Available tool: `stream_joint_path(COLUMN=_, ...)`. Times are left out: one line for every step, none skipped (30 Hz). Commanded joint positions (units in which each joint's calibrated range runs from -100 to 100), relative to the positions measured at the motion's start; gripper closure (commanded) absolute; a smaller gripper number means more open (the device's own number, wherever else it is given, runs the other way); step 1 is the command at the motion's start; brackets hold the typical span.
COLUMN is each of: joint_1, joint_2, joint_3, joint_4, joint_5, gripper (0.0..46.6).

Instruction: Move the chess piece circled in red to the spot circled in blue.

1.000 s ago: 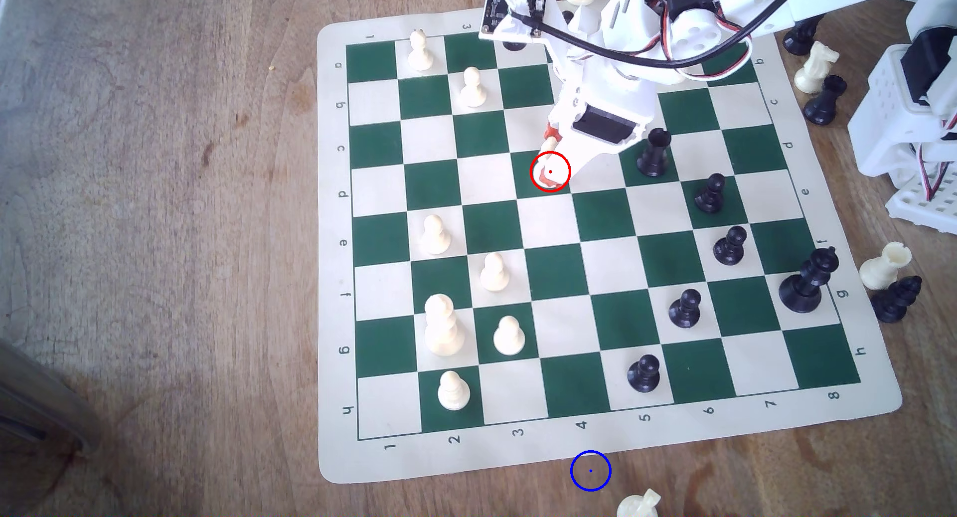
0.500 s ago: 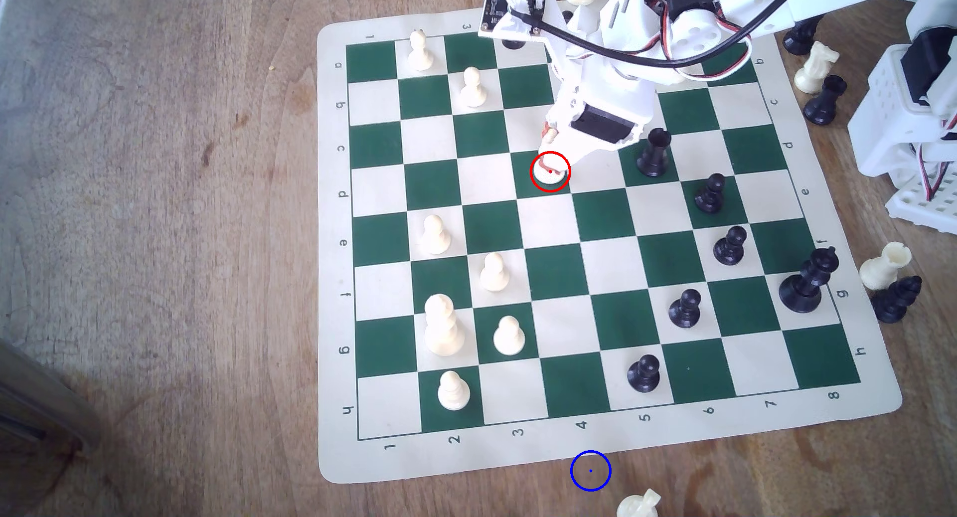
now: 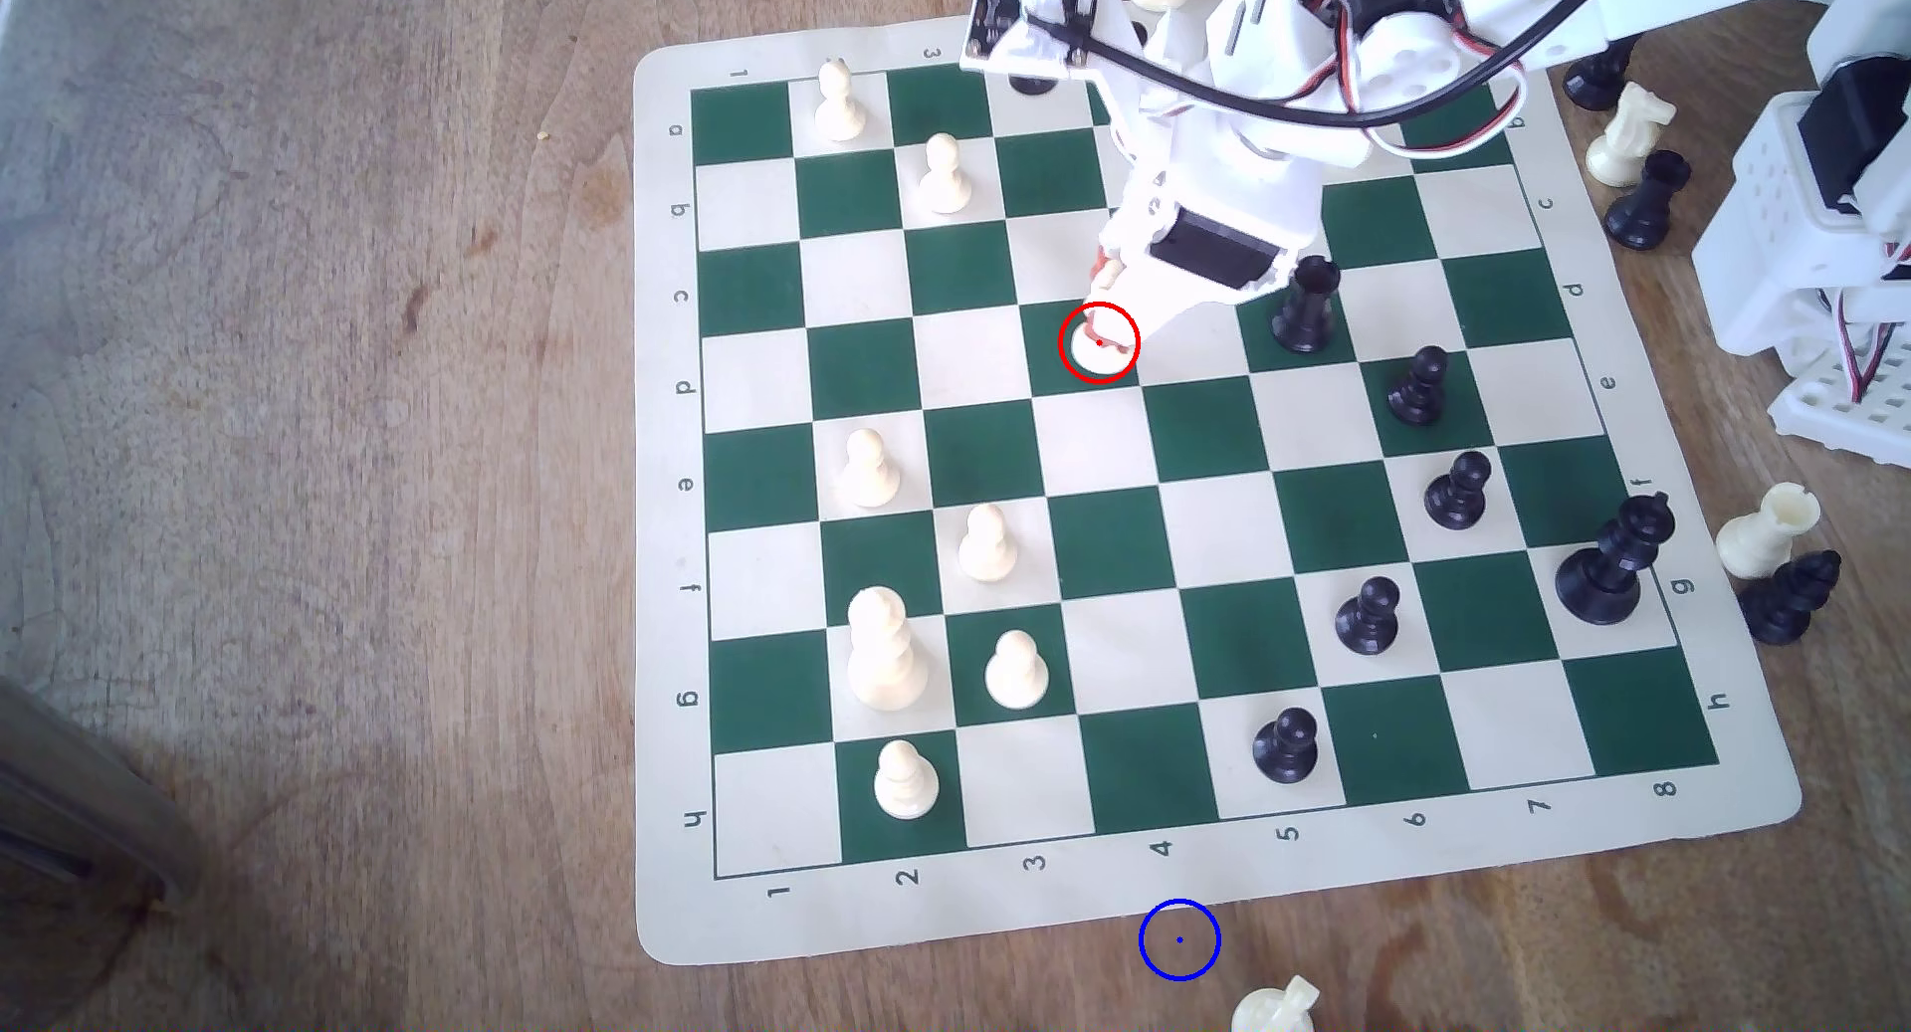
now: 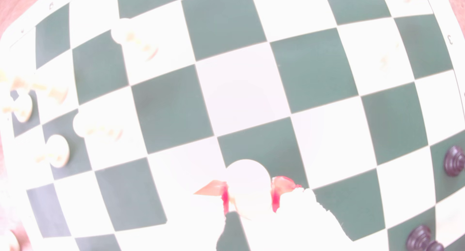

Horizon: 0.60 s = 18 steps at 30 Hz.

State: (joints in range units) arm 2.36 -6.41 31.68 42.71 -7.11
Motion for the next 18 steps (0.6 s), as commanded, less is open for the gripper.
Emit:
stream_joint_path(joint_1=-3.49, joint_2=-8.28, joint_3=-11.01, joint_4=4.14, joint_5=-1.95, gripper=46.4)
stream_joint_path(joint_1=-4.98, joint_2=-9.63, joint_3=-13.54, joint_4=6.43, joint_5=-2.2, gripper=46.4)
stream_joint_path(joint_1=-5.92, joint_2=-10.57, joint_3=-14.36, joint_4=7.25, joint_5=-2.3, gripper=46.4)
stream_joint_path(joint_1=-6.78, joint_2=-11.33, joint_3=-14.81, joint_4=7.82, joint_5=-2.34, gripper=46.4)
stream_joint_path(joint_1=-7.95, joint_2=-12.18, joint_3=-15.18, joint_4=8.48, joint_5=-2.39, gripper=46.4)
stream_joint_path(joint_1=-9.28, joint_2=-13.03, joint_3=-15.63, joint_4=9.22, joint_5=-2.49, gripper=46.4)
stream_joint_path(joint_1=-11.47, joint_2=-13.71, joint_3=-16.63, joint_4=10.36, joint_5=-2.69, gripper=46.4)
stream_joint_path(joint_1=-12.65, joint_2=-13.79, joint_3=-17.35, joint_4=10.77, joint_5=-2.78, gripper=46.4)
stream_joint_path(joint_1=-13.74, joint_2=-13.79, joint_3=-17.9, joint_4=10.94, joint_5=-2.83, gripper=46.4)
stream_joint_path(joint_1=-14.91, joint_2=-13.54, joint_3=-18.62, joint_4=11.02, joint_5=-2.88, gripper=46.4)
stream_joint_path(joint_1=-17.49, joint_2=-12.27, joint_3=-20.16, joint_4=11.1, joint_5=-2.93, gripper=46.4)
stream_joint_path(joint_1=-18.75, joint_2=-11.42, joint_3=-21.07, joint_4=11.43, joint_5=-2.93, gripper=46.4)
stream_joint_path(joint_1=-20.15, joint_2=-10.14, joint_3=-22.16, joint_4=11.59, joint_5=-2.93, gripper=46.4)
stream_joint_path(joint_1=-22.5, joint_2=-7.68, joint_3=-24.15, joint_4=11.75, joint_5=-2.93, gripper=46.4)
stream_joint_path(joint_1=-23.67, joint_2=-5.9, joint_3=-25.6, joint_4=11.92, joint_5=-2.93, gripper=46.4)
stream_joint_path(joint_1=-24.77, joint_2=-3.69, joint_3=-27.6, joint_4=11.92, joint_5=-2.93, gripper=46.4)
stream_joint_path(joint_1=-25.47, joint_2=-2.08, joint_3=-29.14, joint_4=11.92, joint_5=-2.93, gripper=46.4)
stream_joint_path(joint_1=-26.33, joint_2=0.38, joint_3=-31.4, joint_4=11.92, joint_5=-2.93, gripper=46.4)
